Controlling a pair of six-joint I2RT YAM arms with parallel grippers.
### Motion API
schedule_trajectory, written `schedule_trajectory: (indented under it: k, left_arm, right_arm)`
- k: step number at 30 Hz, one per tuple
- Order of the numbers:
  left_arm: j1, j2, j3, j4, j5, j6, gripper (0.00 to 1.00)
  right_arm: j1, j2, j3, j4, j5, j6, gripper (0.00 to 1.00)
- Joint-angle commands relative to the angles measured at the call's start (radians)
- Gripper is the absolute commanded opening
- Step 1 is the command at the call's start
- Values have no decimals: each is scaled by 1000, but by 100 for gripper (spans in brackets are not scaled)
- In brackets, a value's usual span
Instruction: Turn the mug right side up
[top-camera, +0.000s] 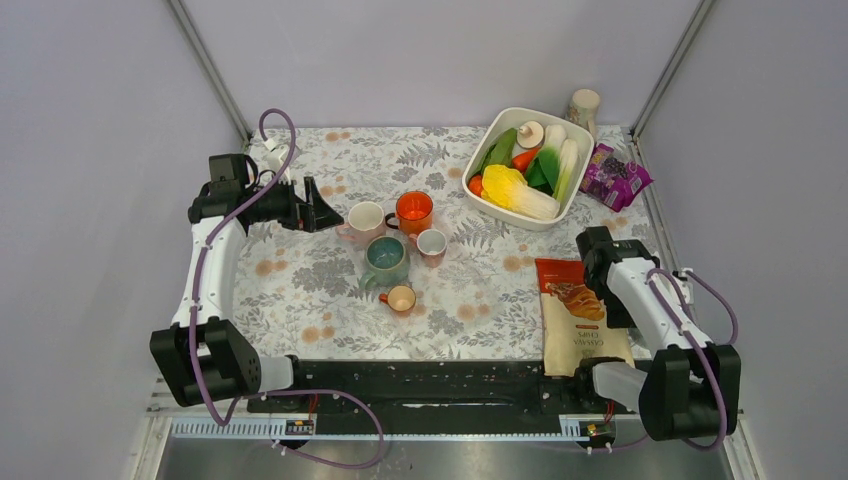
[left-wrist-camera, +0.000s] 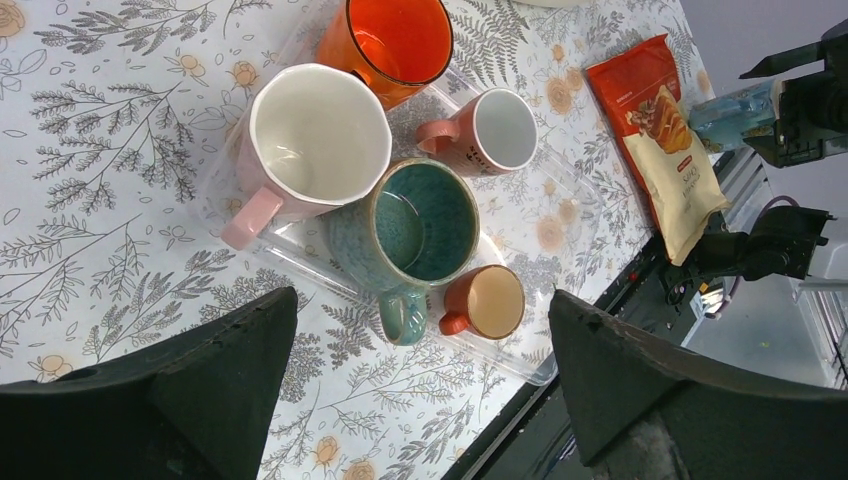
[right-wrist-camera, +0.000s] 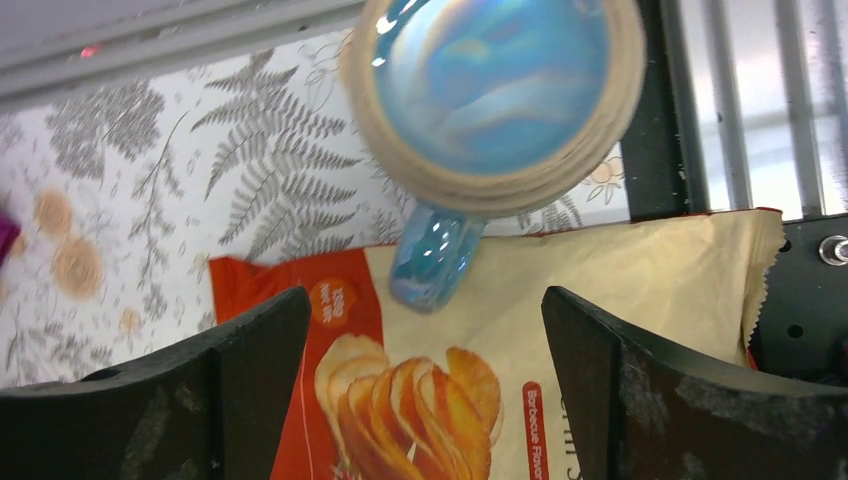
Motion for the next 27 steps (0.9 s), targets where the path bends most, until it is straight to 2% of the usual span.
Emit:
schedule_trajectory:
  k: [1, 9, 12, 16, 19, 22, 23, 27]
  left_arm:
    - [3, -24, 6, 27, 51, 11, 99]
    - [3, -19, 12, 26, 52, 11, 99]
    - [2, -23, 12, 25, 48, 12, 99]
    - [2, -31, 12, 25, 42, 17, 99]
    - [3, -31, 15, 26, 42, 15, 99]
    - [3, -35, 15, 25, 43, 14, 99]
    - [3, -36, 15, 25, 43, 14, 99]
    - [2, -41, 15, 26, 41, 15, 99]
  right_arm:
    - [-50, 21, -24, -65, 90, 162, 96]
    - [-136, 52, -16, 94, 77, 4, 95]
    - [-175, 66, -16, 125, 60, -18, 89]
    - [-244, 101, -17, 272, -25, -161, 86]
    - [-263, 138, 2, 316, -53, -209, 81]
    - [-271, 167, 25, 335, -67, -237, 70]
    - [-278, 177, 33, 345, -74, -247, 62]
    - [-291, 196, 44, 433, -96, -354, 50]
